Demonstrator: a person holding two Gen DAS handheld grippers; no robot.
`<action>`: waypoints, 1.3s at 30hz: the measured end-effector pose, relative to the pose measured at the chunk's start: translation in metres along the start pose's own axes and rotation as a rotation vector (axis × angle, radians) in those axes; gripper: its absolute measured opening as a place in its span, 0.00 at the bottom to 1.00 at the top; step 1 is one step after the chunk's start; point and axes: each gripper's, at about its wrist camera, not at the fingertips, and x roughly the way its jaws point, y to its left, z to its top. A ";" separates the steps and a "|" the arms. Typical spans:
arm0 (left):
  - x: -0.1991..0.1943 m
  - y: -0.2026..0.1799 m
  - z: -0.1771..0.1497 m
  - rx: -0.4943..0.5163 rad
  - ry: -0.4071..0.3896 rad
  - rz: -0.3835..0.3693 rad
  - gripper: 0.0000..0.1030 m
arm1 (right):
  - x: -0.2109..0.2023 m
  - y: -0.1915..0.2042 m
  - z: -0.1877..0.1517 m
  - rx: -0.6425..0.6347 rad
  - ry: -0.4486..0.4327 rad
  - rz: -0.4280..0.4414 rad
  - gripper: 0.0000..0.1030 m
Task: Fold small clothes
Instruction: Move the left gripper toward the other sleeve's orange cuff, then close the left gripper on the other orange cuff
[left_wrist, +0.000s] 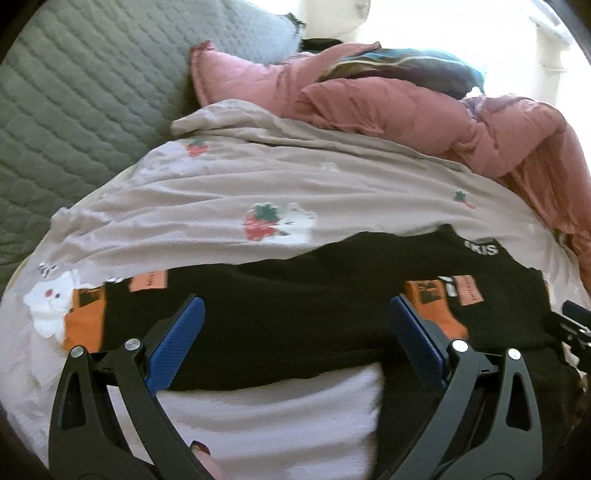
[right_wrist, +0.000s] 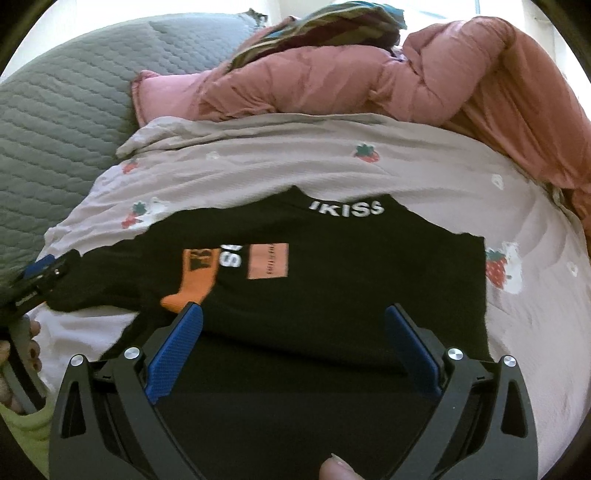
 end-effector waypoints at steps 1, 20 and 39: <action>-0.001 0.003 0.000 -0.004 0.000 0.007 0.91 | 0.000 0.004 0.001 -0.008 -0.003 0.004 0.95; -0.012 0.064 -0.011 -0.108 -0.019 0.144 0.91 | 0.003 0.069 0.016 -0.119 -0.020 0.091 0.95; -0.006 0.110 -0.015 -0.222 0.003 0.219 0.91 | 0.014 0.128 0.024 -0.226 -0.027 0.168 0.95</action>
